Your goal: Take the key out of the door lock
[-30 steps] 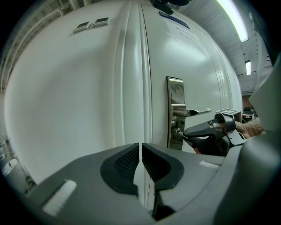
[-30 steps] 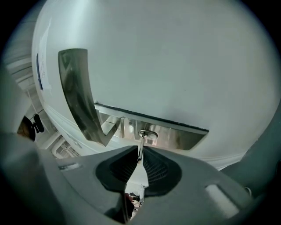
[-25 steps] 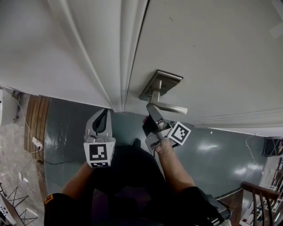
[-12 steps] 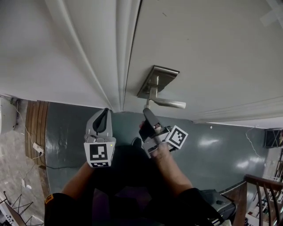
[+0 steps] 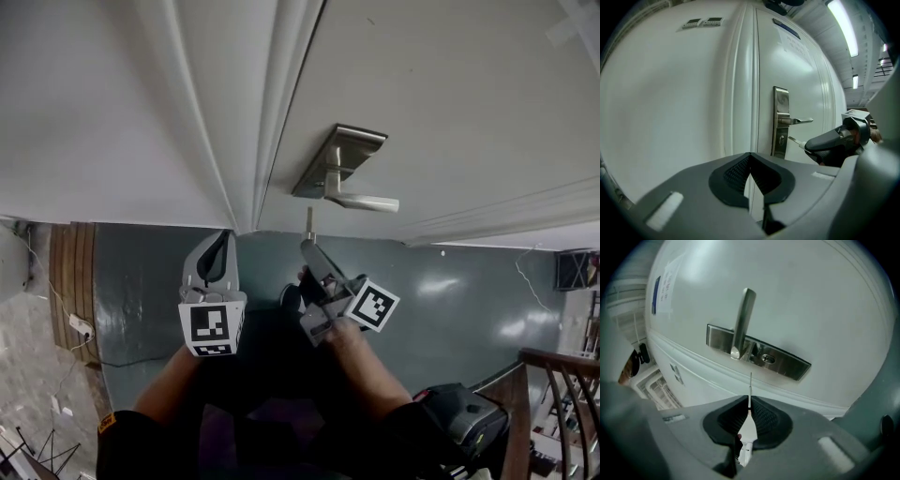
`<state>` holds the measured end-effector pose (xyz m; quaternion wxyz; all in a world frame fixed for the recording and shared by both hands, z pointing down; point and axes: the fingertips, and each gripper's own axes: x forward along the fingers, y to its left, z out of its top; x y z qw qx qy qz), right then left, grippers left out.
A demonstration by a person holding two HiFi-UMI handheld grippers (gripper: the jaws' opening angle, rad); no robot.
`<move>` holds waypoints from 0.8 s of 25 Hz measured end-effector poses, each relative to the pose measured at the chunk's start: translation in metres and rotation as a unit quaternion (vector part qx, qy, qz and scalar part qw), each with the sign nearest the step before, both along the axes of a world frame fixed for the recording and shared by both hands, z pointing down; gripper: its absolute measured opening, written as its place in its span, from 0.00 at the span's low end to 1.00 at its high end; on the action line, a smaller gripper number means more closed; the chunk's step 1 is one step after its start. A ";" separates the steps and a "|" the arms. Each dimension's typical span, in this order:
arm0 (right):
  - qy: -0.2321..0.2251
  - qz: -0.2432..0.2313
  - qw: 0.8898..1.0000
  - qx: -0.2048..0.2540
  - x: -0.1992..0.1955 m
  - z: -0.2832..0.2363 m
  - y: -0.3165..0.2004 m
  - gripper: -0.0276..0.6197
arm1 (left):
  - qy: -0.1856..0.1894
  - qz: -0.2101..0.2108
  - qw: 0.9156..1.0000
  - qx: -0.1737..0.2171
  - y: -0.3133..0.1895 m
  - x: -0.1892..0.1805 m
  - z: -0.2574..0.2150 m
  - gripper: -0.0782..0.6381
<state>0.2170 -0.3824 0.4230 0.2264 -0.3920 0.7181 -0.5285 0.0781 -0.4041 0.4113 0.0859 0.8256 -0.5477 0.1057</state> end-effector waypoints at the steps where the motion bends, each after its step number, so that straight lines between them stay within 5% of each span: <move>1: 0.013 0.004 1.000 0.005 -0.004 -0.003 0.003 0.07 | 0.001 0.004 1.000 -0.001 0.002 -0.004 0.000 0.13; 20: 0.176 0.120 0.976 0.037 -0.054 -0.036 0.084 0.07 | 0.034 0.149 0.988 0.003 0.044 -0.034 0.001 0.13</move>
